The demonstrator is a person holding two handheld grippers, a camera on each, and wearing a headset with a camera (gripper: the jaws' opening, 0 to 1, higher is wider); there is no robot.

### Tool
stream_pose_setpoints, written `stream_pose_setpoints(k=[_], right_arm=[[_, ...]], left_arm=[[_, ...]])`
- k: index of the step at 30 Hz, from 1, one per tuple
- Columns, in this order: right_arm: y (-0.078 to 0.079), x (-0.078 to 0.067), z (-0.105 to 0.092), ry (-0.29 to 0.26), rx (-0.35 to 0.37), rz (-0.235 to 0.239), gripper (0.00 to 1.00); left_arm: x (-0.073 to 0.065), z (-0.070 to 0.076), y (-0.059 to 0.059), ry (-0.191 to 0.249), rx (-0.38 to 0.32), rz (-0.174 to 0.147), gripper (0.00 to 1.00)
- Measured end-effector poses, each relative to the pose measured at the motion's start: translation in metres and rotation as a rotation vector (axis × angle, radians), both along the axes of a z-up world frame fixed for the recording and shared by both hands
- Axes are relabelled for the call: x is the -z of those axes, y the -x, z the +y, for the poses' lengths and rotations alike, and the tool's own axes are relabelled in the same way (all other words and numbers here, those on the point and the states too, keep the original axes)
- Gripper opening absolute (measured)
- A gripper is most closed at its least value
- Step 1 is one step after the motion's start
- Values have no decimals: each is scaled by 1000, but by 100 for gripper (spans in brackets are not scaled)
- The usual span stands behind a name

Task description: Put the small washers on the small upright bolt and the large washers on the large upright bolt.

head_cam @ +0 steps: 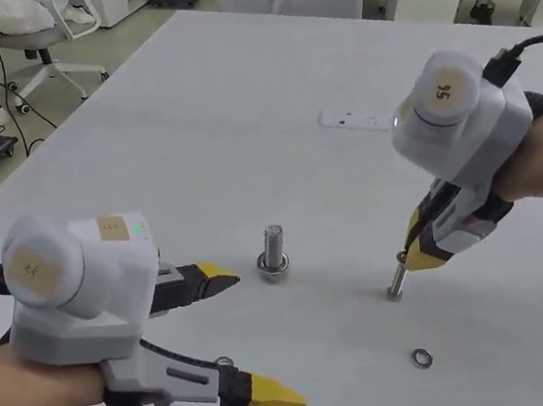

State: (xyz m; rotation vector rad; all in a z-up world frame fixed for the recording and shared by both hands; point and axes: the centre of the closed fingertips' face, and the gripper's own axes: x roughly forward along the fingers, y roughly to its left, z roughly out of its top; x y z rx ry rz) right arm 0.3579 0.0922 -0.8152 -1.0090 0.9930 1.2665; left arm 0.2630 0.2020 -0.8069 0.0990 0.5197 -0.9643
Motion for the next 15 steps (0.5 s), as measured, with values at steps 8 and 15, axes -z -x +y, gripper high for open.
stream_pose_setpoints(k=[8,15], right_arm=[[0,9,1,4,0,6,13],[0,18,0,2,6,11,13]], left_arm=[[0,-1,0,2,0,1,83],[1,-3,0,2,3,5,83]])
